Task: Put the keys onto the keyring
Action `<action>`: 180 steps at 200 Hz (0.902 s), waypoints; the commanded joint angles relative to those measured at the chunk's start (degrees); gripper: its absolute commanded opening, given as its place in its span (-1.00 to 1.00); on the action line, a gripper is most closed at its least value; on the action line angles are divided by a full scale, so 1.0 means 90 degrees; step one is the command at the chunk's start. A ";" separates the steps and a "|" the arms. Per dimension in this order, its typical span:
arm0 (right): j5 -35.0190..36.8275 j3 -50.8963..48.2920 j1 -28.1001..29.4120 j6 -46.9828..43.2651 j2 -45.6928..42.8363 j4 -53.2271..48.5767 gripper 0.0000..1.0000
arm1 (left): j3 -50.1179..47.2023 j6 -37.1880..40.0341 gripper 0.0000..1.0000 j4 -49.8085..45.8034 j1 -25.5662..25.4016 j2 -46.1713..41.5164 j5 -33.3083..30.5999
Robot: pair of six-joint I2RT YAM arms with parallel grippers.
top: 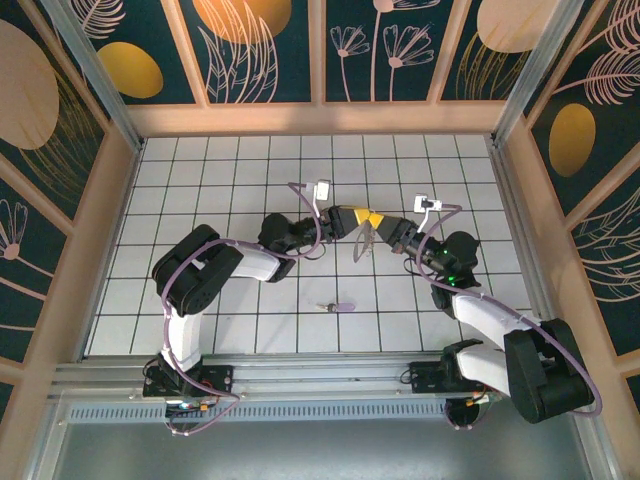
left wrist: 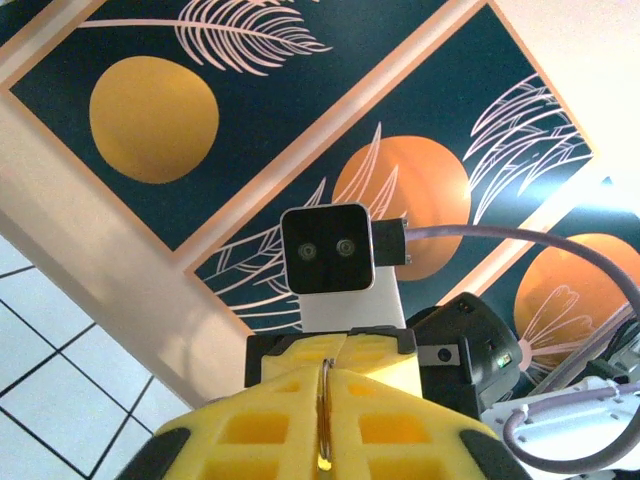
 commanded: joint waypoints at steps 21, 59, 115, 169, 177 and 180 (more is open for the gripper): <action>-0.0099 0.0223 0.0041 -0.0098 -0.0052 0.0199 -1.00 | 0.0182 0.0052 -1.00 0.0452 -0.0092 0.0067 0.0111; 0.0002 0.0238 -0.0048 -0.0241 -0.0316 -0.0393 -0.44 | -0.0031 0.0251 -1.00 0.0393 -0.0090 -0.0096 -0.0060; 0.0247 0.0005 -0.0174 -0.0672 -0.1652 -0.2371 -0.08 | -0.0460 0.0589 -1.00 0.0110 0.0242 -0.0516 -0.0386; 0.0560 -0.0372 0.0138 -0.1055 -0.2222 -0.3997 -0.05 | -0.1092 0.0758 -1.00 0.0194 0.0835 -0.1041 -0.0269; 0.0752 -0.0375 0.0356 -0.1236 -0.2246 -0.4342 -0.05 | -0.1181 0.0802 -1.00 0.0161 0.0923 -0.1147 -0.0248; 0.0882 -0.0382 0.0510 -0.1329 -0.2269 -0.4521 -0.04 | -0.1205 0.0820 -1.00 0.0143 0.0955 -0.1181 -0.0248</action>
